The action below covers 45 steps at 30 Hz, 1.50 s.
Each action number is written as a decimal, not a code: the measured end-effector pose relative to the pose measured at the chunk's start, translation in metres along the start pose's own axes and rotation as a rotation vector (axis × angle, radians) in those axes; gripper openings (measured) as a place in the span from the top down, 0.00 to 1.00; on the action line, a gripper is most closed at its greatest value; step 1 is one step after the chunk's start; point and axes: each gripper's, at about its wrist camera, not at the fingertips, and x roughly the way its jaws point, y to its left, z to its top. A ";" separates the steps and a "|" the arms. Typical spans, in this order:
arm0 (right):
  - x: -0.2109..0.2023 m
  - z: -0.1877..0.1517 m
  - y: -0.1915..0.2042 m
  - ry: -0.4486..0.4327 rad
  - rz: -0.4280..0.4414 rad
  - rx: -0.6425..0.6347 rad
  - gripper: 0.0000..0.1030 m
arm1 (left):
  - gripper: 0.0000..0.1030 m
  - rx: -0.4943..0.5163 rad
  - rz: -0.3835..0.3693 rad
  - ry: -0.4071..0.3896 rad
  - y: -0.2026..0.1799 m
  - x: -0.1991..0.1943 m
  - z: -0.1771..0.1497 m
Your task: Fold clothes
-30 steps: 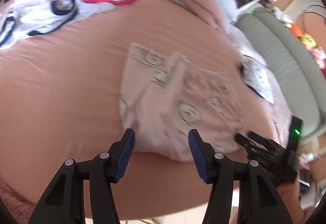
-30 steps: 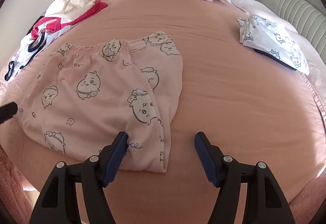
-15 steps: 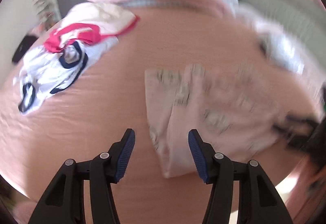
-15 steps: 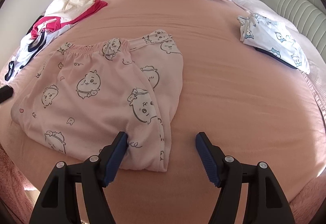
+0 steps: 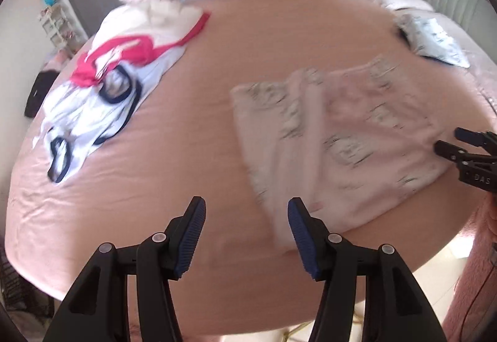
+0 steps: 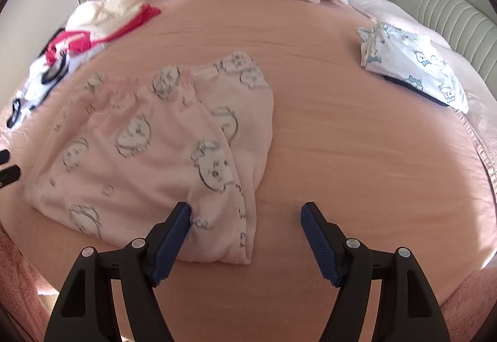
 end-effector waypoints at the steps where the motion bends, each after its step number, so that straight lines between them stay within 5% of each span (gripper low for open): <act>1: -0.004 0.001 -0.001 -0.018 0.013 0.005 0.30 | 0.49 0.032 -0.028 0.009 -0.010 0.008 0.002; 4: 0.001 -0.001 -0.002 0.018 -0.030 -0.021 0.30 | 0.44 0.063 0.057 0.129 -0.017 0.035 0.001; 8: -0.015 0.010 -0.024 -0.022 -0.058 0.013 0.30 | 0.44 0.009 0.121 0.075 -0.008 0.025 0.015; 12: -0.030 0.022 -0.043 -0.062 -0.079 0.039 0.30 | 0.44 0.024 0.009 -0.027 -0.011 0.021 0.042; 15: -0.028 0.043 -0.021 -0.067 -0.004 -0.067 0.30 | 0.44 0.036 -0.071 -0.059 -0.019 0.033 0.063; 20: -0.001 0.068 0.042 -0.030 0.062 -0.295 0.30 | 0.44 0.067 -0.109 -0.089 -0.038 0.046 0.087; 25: 0.048 0.075 0.073 0.027 -0.041 -0.488 0.30 | 0.44 0.120 -0.044 -0.037 -0.026 0.083 0.093; 33: 0.053 0.104 0.039 -0.031 0.052 -0.220 0.30 | 0.37 -0.084 -0.117 -0.093 0.021 0.092 0.073; 36: 0.053 0.105 0.037 0.011 0.082 -0.160 0.30 | 0.37 -0.118 -0.136 -0.119 0.026 0.083 0.070; 42: 0.021 0.094 0.023 0.031 0.085 -0.095 0.30 | 0.37 -0.075 -0.226 -0.136 0.011 0.068 0.078; 45: 0.014 0.071 0.032 0.034 0.150 -0.122 0.30 | 0.37 0.026 -0.219 -0.145 -0.022 0.070 0.073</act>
